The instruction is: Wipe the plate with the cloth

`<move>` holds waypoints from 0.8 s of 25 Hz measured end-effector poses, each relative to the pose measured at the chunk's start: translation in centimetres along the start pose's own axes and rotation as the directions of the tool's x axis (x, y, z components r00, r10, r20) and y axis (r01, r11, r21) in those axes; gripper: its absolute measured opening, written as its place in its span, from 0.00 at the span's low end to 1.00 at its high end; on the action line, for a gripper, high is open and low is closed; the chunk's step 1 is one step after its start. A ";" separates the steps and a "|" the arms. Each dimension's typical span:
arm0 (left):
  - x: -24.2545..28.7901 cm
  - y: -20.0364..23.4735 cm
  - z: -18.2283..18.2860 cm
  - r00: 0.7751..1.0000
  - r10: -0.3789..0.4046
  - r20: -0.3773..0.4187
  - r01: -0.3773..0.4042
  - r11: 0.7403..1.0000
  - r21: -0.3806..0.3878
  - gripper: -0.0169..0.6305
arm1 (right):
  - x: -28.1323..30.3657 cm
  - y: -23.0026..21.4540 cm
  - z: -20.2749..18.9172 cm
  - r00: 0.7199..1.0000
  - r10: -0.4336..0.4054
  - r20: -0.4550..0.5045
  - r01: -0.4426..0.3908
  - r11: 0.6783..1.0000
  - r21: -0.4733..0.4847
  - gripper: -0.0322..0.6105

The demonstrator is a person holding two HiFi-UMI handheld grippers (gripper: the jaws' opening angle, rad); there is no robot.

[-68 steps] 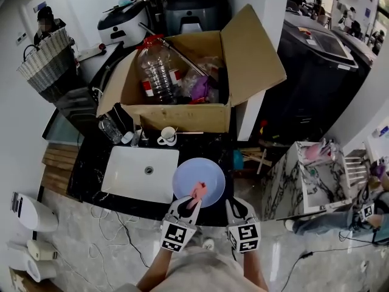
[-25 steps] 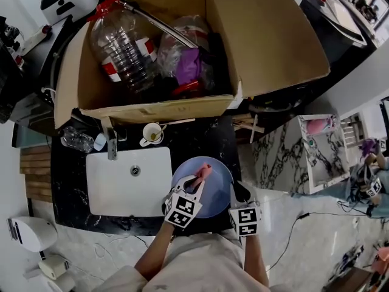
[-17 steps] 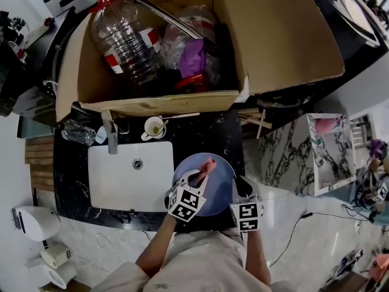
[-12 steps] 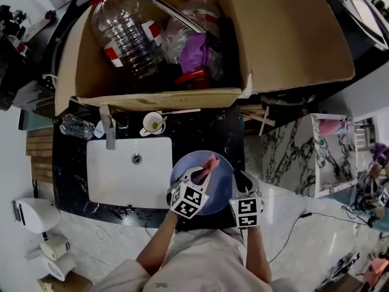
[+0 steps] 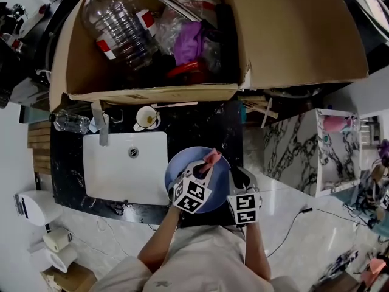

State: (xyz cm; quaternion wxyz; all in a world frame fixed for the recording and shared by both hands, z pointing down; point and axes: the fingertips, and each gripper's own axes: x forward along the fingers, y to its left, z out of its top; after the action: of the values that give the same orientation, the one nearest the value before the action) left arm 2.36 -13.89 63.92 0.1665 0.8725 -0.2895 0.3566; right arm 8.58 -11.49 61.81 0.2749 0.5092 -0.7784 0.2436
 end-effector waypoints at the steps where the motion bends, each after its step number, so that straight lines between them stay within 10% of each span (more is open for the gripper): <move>1: 0.2 0.0 0.0 1.000 0.003 -0.002 -0.003 1.000 -0.003 0.08 | 0.1 0.0 0.1 1.000 0.004 0.005 -0.004 1.000 0.000 0.12; 20: 1.0 1.1 -0.5 0.999 0.037 -0.025 -0.038 0.998 -0.056 0.08 | 0.9 0.2 -0.7 0.999 -0.047 -0.020 0.047 0.998 0.038 0.10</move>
State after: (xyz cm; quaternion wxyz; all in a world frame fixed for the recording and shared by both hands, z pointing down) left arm 1.97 -14.88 65.13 0.1880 0.8576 -0.3137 0.3615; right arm 8.27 -11.53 62.91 0.2781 0.5302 -0.7587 0.2566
